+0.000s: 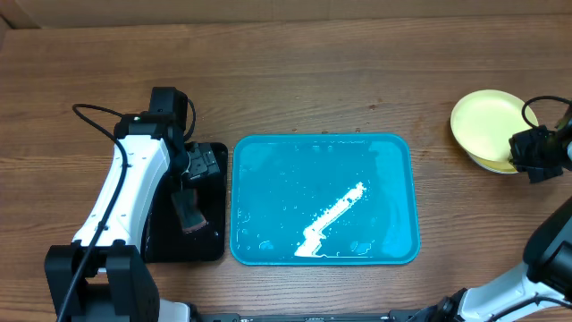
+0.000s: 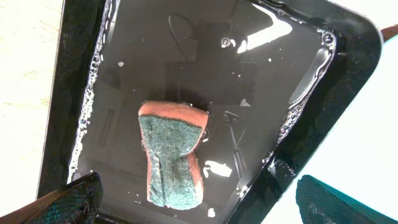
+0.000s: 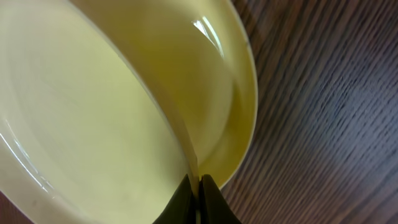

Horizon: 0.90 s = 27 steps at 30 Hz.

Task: Clean dirty plates on tray and stack at the side
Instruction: 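Lower the yellow plate onto the stacked plates with the right gripper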

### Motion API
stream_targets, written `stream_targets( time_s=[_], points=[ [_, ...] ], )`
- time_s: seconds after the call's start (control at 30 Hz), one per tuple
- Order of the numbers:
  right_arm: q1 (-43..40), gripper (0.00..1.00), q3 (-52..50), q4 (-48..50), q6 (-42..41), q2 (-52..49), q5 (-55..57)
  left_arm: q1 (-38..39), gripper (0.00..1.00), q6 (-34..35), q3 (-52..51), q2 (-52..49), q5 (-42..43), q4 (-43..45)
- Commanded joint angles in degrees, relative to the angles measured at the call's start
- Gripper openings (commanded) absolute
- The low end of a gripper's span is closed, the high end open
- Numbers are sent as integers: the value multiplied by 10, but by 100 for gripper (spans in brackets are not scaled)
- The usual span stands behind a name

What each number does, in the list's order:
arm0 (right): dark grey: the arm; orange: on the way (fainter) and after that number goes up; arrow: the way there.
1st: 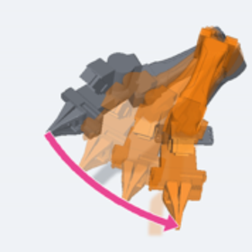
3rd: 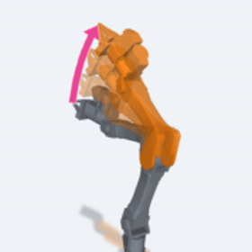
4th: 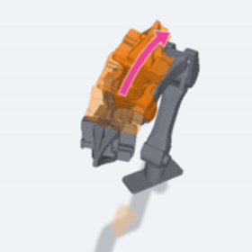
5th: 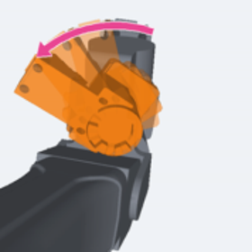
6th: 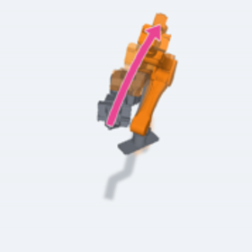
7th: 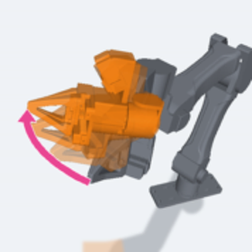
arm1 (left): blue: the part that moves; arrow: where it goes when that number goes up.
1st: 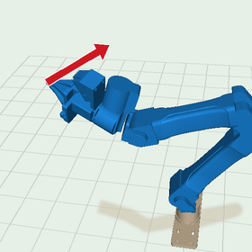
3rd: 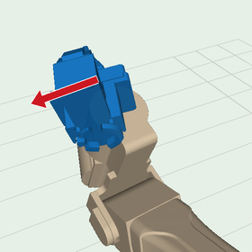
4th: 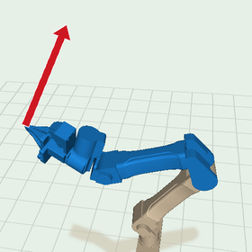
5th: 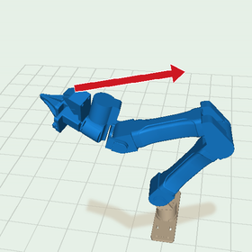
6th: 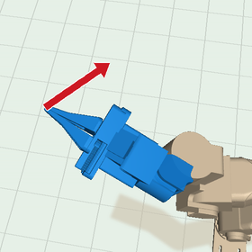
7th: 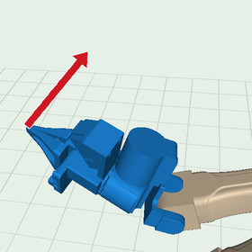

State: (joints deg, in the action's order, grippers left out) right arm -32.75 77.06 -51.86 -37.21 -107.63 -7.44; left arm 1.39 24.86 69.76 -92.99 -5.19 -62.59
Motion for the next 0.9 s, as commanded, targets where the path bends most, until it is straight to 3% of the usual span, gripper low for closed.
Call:
stream_targets(
  time_s=[0.0,0.4,0.43,0.53,0.67,0.87],
  points=[
    [-5,4,2,14,-2,3,5,-2,99,-11,11,16,-8,-6],
    [-31,4,2,23,-33,2,24,-2,100,-11,11,16,-10,-8],
    [-31,7,2,23,-33,2,24,-2,100,-11,11,16,-10,-8],
    [-30,61,2,25,-13,2,20,-2,100,-12,11,16,-10,-9],
    [-30,71,2,30,25,2,9,-2,99,-12,11,16,-10,-10],
    [-30,75,3,29,62,2,-37,-2,100,-12,11,16,-10,-11]
  ],
)
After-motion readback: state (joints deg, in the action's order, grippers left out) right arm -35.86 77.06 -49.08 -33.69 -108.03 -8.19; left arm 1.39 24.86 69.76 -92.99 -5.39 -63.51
